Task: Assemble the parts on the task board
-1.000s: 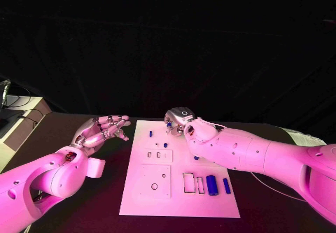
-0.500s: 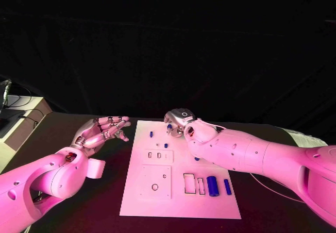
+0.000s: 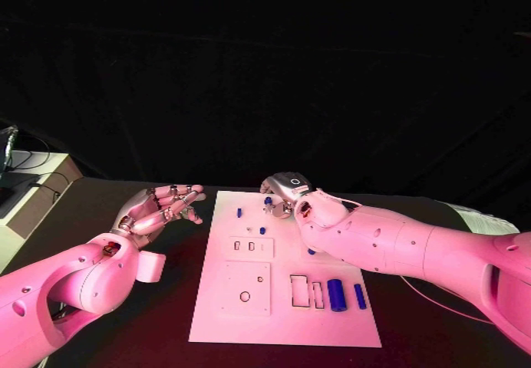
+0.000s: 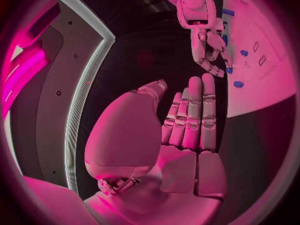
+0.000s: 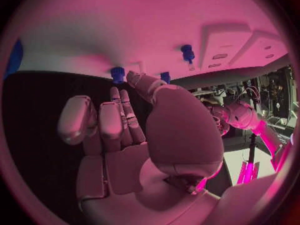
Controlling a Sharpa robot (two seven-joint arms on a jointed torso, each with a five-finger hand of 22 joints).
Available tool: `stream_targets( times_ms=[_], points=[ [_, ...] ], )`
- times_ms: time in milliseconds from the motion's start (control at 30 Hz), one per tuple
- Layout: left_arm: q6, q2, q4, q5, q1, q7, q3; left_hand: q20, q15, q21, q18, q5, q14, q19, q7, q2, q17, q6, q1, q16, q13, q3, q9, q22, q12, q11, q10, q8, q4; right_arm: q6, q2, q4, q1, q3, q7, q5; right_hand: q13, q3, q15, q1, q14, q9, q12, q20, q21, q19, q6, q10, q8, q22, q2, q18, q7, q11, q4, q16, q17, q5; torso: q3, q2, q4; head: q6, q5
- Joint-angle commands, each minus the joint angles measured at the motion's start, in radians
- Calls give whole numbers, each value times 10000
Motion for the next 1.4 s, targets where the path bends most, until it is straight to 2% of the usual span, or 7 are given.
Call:
stream_targets(
  times_ms=[33,267,567,633,767,1033,1400],
  points=[
    [152,20,-31,23,3,70,9,-10,28,69,23,-8,-50,-56,83,14,-11,-18,-117,43,-15,46,-15,14,-67,12,-60,-48,-14,-680,-266,359,2,23,273,409,3,-323,46,162,6,0,-1,6,-160,-94,-110,-226,-80,-164,22,159,-12,-4,43,-50,-20,-35,3,1,-16,18,25],
    [72,45,-142,42,0,257,9,-5,12,148,35,-8,-68,-109,48,16,-30,64,-120,97,16,68,5,61,18,-22,58,-7,-34,-1158,-1490,1633,101,199,763,2133,191,-755,-45,92,116,-1,377,-67,-128,18,-125,769,-183,-43,83,133,-53,-134,316,163,278,346,20,-24,-79,78,16],
    [84,30,-271,93,-115,318,7,-5,6,176,37,-11,-91,-136,35,5,-44,88,-132,106,25,72,11,78,48,-31,109,4,-36,282,-3076,2366,385,291,871,3738,1852,-861,-507,123,459,131,2584,-476,903,548,99,3499,-158,1347,-259,-126,-317,-730,295,1014,1826,673,111,-90,-229,120,0],
    [97,23,-279,97,-153,315,7,-5,6,176,37,-11,-91,-136,35,5,-44,88,-132,106,25,72,11,78,48,-31,109,4,-36,785,-3280,2370,412,294,772,3864,4668,-1080,-433,232,417,239,5224,-543,984,552,19,1999,-103,1511,-206,-125,-387,-819,378,1135,1954,911,136,-94,-249,110,-4],
    [129,6,-289,101,-222,304,7,-5,5,182,38,-12,-97,-142,31,1,-48,90,-133,106,25,72,12,81,51,-34,114,5,-38,1614,-3508,2346,437,296,512,3981,12544,-1621,-373,-1,724,350,12873,-364,1937,987,-201,3879,0,2775,-160,-395,-227,-553,742,1848,3574,1246,195,-87,-292,75,-9],
    [178,17,-339,103,-339,277,8,-5,4,189,39,-12,-102,-149,28,-3,-52,91,-134,108,25,74,12,85,52,-36,115,5,-40,2525,-3434,2106,438,285,9,4091,14422,-2209,-228,0,1041,436,14552,-238,2912,1434,-361,5055,154,4039,-80,-657,-148,-442,1100,2506,5464,1190,258,-44,-327,43,-30],
    [216,32,-387,103,-388,260,9,-5,4,189,39,-12,-102,-149,28,-3,-52,91,-134,108,25,74,12,85,52,-36,115,5,-40,2510,-3011,1618,417,266,-551,3837,14690,-2724,-164,8,1117,446,14780,-170,3198,1576,-514,5277,178,4411,-38,-740,-104,-388,1366,2638,5915,1088,221,-27,-274,-53,-92]
  ],
)
